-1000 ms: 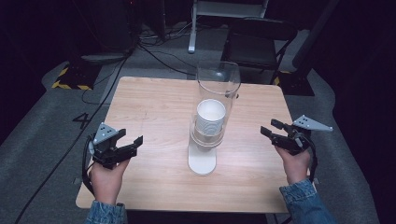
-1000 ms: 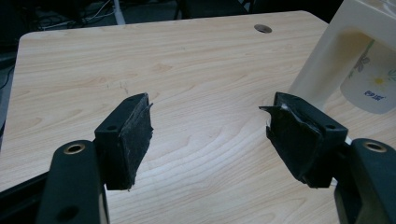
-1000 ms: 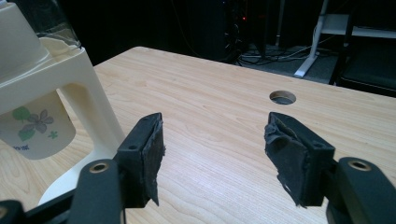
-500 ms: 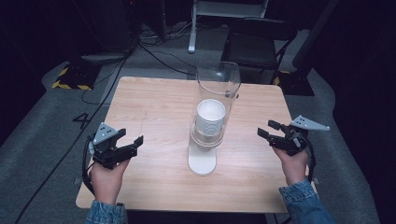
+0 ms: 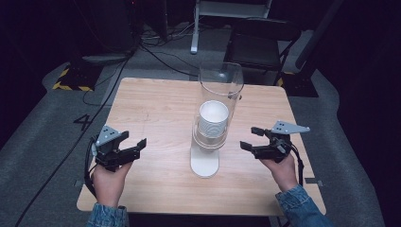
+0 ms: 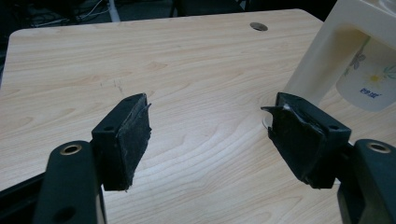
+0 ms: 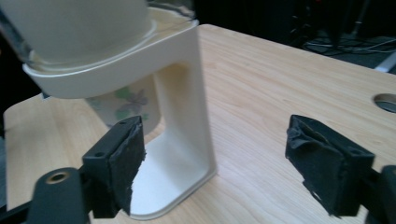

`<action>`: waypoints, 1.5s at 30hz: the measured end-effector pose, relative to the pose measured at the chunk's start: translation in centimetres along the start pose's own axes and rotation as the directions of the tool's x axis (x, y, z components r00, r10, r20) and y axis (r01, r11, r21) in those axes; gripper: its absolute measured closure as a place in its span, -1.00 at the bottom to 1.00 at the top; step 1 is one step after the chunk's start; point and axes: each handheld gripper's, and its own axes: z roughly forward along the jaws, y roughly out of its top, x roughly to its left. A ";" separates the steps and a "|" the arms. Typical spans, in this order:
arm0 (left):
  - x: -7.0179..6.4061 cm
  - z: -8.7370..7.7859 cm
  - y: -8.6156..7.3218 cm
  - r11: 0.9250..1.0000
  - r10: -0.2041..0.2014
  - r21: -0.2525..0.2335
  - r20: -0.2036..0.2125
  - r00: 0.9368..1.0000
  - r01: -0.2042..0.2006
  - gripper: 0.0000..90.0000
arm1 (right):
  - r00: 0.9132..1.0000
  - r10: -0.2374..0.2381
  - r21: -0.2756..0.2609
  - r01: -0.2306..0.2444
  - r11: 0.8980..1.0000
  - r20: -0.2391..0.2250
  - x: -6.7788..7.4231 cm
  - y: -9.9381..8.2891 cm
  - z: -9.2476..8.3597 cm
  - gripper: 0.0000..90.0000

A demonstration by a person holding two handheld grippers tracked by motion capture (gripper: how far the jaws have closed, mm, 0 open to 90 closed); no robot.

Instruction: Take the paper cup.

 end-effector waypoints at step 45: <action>-0.2 -0.4 -1.3 1.000 -0.013 0.023 0.001 1.000 0.013 -0.36 | 0.986 -0.098 -0.062 0.090 0.994 -0.135 5.5 -0.5 9.9 -0.34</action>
